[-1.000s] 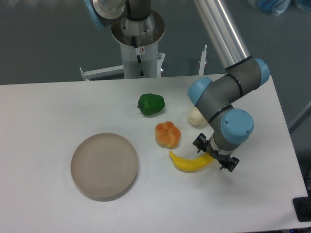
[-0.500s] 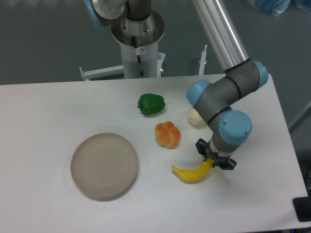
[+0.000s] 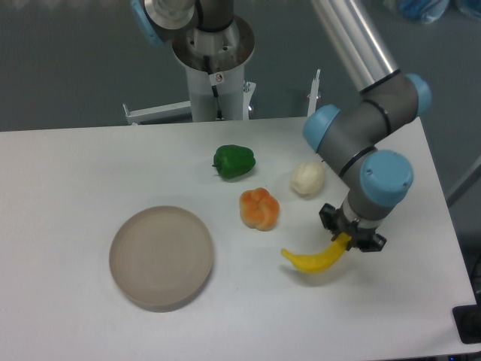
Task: Pick up the banana from the table
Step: 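Lift the held banana up off the table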
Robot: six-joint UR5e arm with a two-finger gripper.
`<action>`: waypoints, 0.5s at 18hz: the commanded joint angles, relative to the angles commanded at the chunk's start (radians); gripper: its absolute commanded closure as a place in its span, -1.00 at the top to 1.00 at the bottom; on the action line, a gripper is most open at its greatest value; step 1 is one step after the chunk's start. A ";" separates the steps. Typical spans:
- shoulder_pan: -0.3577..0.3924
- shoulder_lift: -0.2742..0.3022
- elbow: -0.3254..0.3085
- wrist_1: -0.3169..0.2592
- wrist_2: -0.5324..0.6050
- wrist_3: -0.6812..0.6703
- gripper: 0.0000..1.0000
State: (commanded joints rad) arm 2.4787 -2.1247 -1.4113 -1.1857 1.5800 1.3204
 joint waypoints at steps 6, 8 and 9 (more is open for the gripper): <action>0.049 0.029 0.049 -0.002 -0.003 0.052 -0.60; 0.048 0.022 0.069 -0.002 0.000 0.054 -0.64; 0.048 0.016 0.078 -0.002 0.000 0.054 -0.63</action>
State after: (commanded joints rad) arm 2.5265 -2.1092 -1.3331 -1.1873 1.5800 1.3744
